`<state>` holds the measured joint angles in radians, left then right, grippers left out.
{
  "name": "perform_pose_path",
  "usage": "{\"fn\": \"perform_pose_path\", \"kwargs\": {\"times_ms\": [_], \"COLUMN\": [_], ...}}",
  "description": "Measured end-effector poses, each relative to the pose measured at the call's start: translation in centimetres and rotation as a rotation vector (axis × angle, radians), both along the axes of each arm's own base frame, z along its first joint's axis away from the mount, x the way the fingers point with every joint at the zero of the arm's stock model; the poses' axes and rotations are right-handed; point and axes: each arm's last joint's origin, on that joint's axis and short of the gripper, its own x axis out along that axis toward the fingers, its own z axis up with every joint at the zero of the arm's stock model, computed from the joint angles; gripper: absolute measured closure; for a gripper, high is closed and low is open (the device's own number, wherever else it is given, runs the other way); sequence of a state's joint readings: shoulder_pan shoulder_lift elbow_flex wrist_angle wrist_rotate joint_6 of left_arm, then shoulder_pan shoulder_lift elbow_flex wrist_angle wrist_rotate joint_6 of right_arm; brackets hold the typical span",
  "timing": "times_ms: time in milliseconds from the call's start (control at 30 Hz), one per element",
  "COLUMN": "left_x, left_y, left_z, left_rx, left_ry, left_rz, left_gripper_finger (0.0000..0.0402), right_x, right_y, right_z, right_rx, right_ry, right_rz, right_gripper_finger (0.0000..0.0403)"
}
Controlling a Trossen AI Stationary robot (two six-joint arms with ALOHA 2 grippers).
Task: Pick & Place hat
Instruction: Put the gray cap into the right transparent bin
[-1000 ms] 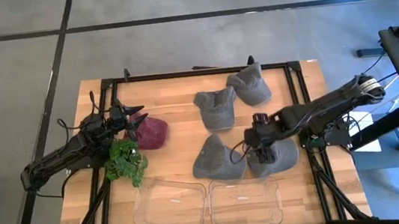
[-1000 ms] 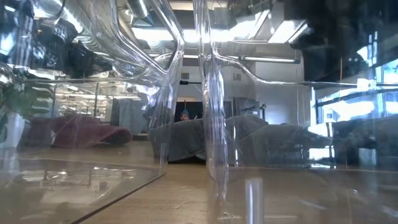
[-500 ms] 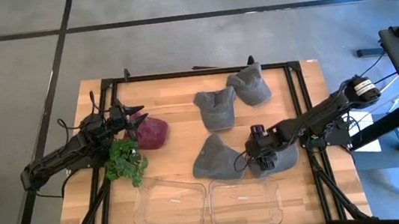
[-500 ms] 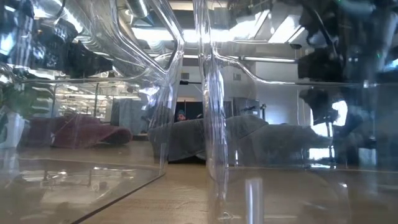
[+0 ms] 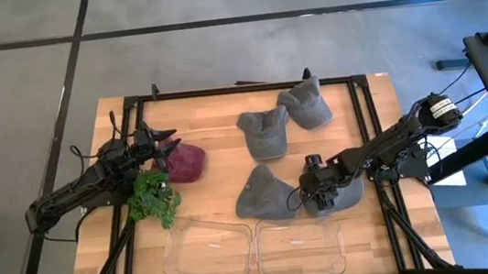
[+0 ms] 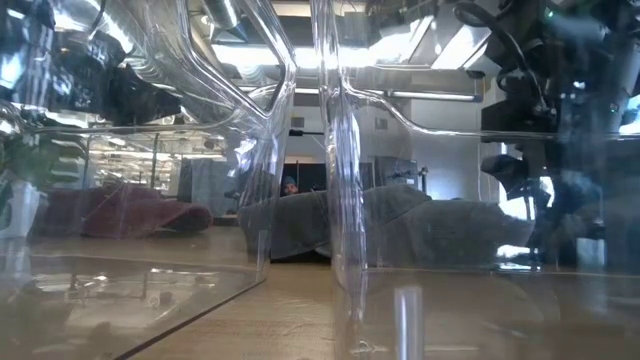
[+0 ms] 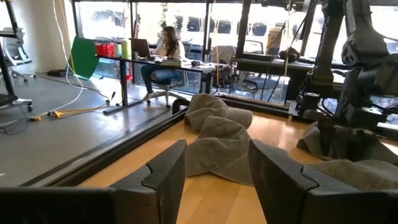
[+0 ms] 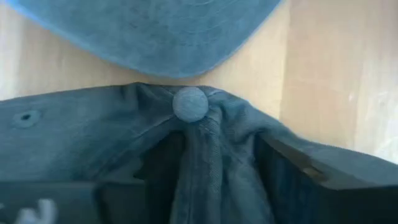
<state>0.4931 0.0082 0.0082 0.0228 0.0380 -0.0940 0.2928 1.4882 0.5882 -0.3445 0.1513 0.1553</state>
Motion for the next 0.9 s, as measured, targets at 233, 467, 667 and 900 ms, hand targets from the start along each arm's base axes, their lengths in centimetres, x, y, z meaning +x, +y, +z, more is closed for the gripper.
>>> {"fn": "perform_pose_path", "kwargs": {"times_ms": [233, 467, 667, 900], "left_x": [0.0, 0.0, 0.0, 0.0], "left_y": [0.0, 0.0, 0.0, 0.0], "left_z": [0.0, 0.0, 0.0, 0.0], "left_rx": [0.0, 0.0, 0.0, 0.002], "left_ry": [0.001, 0.001, 0.001, -0.001], "left_rz": [0.0, 0.0, 0.0, 0.0], "left_gripper_finger": [0.0233, 0.0233, 0.0233, 0.0233], "right_x": [0.1, 0.2, 0.3, 0.9], "right_y": [0.0, -0.1, -0.4, -0.7], "right_z": [0.0, 0.1, 2.5, 10.3], "right_rx": [-0.005, 0.008, -0.08, -0.193], "right_ry": [-0.014, -0.047, -0.092, -0.236], "right_rz": [-0.011, -0.166, -0.221, -0.286], "right_gripper_finger": [0.0316, 0.0385, 0.0377, 0.0382]}}
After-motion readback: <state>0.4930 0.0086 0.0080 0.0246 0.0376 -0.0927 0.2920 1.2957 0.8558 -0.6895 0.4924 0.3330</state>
